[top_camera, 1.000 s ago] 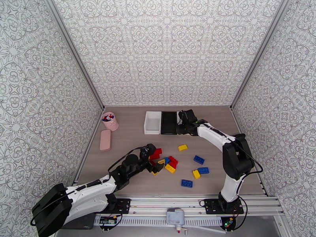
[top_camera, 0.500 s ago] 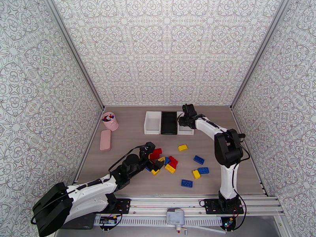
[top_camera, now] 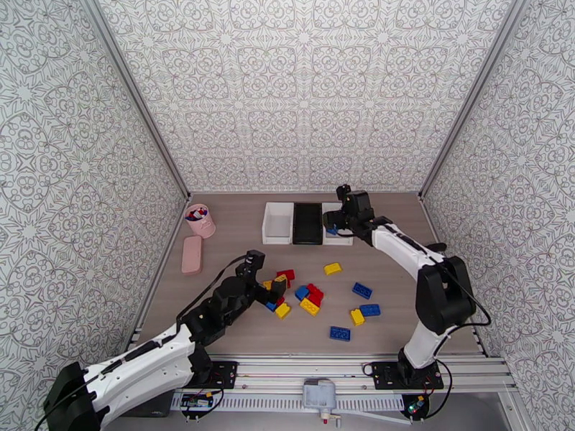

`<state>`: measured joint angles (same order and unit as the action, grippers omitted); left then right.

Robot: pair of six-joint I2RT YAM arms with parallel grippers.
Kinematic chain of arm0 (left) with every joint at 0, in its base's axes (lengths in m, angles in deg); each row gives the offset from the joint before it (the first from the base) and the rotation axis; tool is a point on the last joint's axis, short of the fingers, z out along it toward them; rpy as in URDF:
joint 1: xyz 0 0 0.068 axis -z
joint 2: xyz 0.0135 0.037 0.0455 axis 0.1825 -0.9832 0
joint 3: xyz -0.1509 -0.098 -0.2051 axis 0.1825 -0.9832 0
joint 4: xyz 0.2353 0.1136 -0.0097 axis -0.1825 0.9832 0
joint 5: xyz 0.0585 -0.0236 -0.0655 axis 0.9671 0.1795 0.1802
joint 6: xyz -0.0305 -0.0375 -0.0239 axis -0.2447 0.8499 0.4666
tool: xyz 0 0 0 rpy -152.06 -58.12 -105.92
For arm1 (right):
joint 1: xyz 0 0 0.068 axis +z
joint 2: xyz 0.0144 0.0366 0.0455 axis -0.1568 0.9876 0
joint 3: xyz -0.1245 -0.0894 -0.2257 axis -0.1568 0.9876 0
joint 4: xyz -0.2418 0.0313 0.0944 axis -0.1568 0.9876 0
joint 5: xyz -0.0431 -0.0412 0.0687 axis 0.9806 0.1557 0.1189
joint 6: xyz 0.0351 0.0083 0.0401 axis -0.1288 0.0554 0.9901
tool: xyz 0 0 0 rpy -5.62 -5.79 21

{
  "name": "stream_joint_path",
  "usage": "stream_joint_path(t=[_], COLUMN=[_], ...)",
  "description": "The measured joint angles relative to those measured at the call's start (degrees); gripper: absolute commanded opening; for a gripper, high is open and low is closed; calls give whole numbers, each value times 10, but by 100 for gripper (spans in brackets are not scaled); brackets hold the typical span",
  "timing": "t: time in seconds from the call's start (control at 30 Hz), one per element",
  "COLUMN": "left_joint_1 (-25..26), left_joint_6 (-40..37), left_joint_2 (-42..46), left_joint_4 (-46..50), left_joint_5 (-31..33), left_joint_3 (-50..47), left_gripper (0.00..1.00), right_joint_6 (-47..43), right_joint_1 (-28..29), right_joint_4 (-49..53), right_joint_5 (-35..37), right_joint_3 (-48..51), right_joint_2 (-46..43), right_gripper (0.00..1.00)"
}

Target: Sort the legos into containers by color

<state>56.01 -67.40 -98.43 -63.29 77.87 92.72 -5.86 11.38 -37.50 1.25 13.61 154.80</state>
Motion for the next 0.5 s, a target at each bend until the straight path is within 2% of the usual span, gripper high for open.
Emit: stream_joint_path(t=[0.1, 0.2, 0.4, 0.5], left_joint_1=[-28, -57, -130, -139], left_joint_6=[66, 111, 160, 172], left_joint_2=[-16, -40, -110, -150], left_joint_4=[95, 174, 278, 322], left_joint_5=[6, 0, -61, -83], left_joint_3=[43, 84, 113, 121], left_gripper=[100, 100, 100, 100], right_joint_6=[-43, -103, -242, -291], right_joint_1=[0, 3, 52, 78], right_joint_4=[-52, -59, -2, 31], right_joint_5=[-67, -140, -255, -294], right_joint_3=[64, 97, 108, 107], right_joint_2=[-55, -92, -147, -158], right_gripper=[99, 100, 100, 100])
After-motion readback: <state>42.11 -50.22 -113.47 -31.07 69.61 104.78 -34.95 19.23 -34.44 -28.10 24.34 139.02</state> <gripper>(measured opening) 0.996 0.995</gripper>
